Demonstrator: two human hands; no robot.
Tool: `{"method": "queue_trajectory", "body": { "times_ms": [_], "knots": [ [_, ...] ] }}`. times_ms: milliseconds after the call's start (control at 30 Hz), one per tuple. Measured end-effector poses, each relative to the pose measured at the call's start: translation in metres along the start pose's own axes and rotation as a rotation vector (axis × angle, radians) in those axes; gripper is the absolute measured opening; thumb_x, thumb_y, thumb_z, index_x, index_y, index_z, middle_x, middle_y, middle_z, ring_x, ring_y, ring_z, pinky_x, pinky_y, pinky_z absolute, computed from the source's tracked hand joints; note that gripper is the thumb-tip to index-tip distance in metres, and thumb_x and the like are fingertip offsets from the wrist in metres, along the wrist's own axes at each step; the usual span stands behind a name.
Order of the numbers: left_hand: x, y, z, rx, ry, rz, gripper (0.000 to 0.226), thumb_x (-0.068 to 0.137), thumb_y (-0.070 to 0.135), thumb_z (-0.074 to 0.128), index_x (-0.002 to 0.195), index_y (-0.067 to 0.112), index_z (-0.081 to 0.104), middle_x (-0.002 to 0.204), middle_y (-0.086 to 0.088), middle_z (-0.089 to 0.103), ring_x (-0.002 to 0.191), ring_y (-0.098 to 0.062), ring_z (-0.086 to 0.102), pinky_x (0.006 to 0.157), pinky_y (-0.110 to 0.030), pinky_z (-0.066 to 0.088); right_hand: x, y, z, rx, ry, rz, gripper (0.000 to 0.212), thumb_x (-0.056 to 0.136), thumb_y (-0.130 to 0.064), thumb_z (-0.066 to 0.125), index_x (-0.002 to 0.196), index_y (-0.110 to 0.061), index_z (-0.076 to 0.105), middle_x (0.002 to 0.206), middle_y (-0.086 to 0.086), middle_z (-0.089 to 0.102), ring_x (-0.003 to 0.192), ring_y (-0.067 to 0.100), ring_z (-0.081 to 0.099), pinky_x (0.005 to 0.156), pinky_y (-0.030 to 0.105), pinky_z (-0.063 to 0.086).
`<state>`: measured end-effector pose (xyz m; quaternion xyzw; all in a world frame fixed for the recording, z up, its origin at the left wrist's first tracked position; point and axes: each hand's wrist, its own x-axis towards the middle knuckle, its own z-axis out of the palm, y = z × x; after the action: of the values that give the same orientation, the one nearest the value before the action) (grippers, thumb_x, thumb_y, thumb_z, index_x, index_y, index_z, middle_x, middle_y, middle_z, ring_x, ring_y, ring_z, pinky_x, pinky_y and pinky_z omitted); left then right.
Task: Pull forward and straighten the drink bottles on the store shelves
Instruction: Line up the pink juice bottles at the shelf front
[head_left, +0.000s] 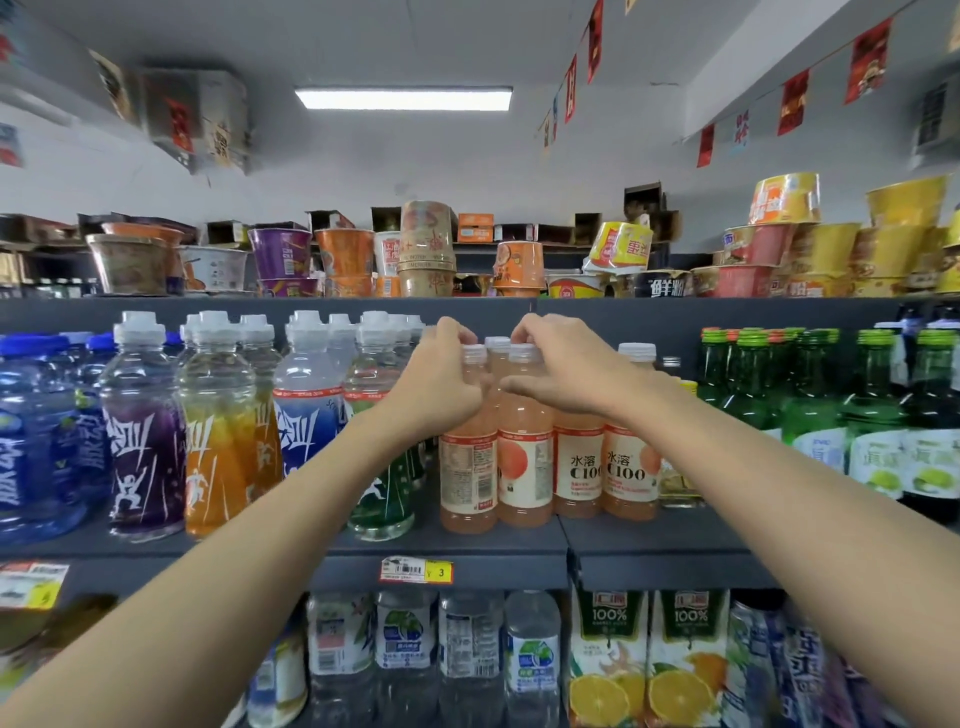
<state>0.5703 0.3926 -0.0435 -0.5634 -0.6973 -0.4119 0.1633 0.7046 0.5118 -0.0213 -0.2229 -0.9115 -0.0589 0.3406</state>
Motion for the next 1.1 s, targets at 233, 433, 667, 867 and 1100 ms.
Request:
{"method": "queue_trajectory", "body": {
  "times_ms": [233,433,667,867,1100],
  "knots": [
    [-0.001,0.005,0.005,0.091,0.096,0.017,0.060,0.076,0.027,0.085,0.119,0.017,0.044,0.123,-0.007,0.047,0.100,-0.017,0.046,0.083,-0.025,0.037,0.007,-0.002,0.000,0.094,-0.011,0.053,0.054,0.075,-0.039,0.084,0.117,-0.024,0.053,0.120,-0.001,0.057,0.106,0.017,0.054,0.083,0.036,0.051],
    [0.006,-0.002,-0.013,-0.109,-0.119,-0.034,0.052,0.075,0.009,0.080,0.114,0.026,0.049,0.108,0.001,0.061,0.091,-0.012,0.062,0.068,-0.026,0.053,0.010,0.011,-0.027,0.190,-0.222,0.001,0.061,0.077,-0.024,0.084,0.130,-0.029,0.055,0.130,-0.006,0.058,0.109,0.011,0.055,0.078,0.022,0.042],
    [-0.003,-0.005,-0.013,0.037,-0.084,0.124,0.064,0.074,0.040,0.085,0.124,0.029,0.047,0.123,0.002,0.049,0.108,-0.015,0.051,0.088,-0.029,0.044,-0.007,0.013,-0.018,0.086,-0.124,-0.066,0.063,0.079,-0.047,0.079,0.133,-0.033,0.052,0.135,-0.003,0.055,0.121,0.017,0.050,0.090,0.029,0.040],
    [-0.013,-0.004,-0.002,-0.011,-0.014,0.104,0.065,0.076,0.031,0.085,0.127,0.029,0.044,0.121,-0.003,0.056,0.106,-0.020,0.056,0.087,-0.035,0.050,-0.011,0.008,-0.009,0.163,-0.043,-0.011,0.060,0.081,-0.036,0.080,0.134,-0.031,0.053,0.135,-0.002,0.057,0.120,0.019,0.052,0.092,0.031,0.042],
    [-0.022,-0.013,-0.009,-0.309,-0.195,0.061,0.062,0.086,0.019,0.075,0.132,0.038,0.039,0.116,0.012,0.060,0.104,-0.006,0.062,0.080,-0.025,0.057,-0.020,0.014,-0.009,0.178,-0.071,-0.020,0.063,0.086,-0.035,0.074,0.142,-0.031,0.046,0.141,-0.004,0.054,0.120,0.017,0.053,0.086,0.027,0.040]
  ]
}}
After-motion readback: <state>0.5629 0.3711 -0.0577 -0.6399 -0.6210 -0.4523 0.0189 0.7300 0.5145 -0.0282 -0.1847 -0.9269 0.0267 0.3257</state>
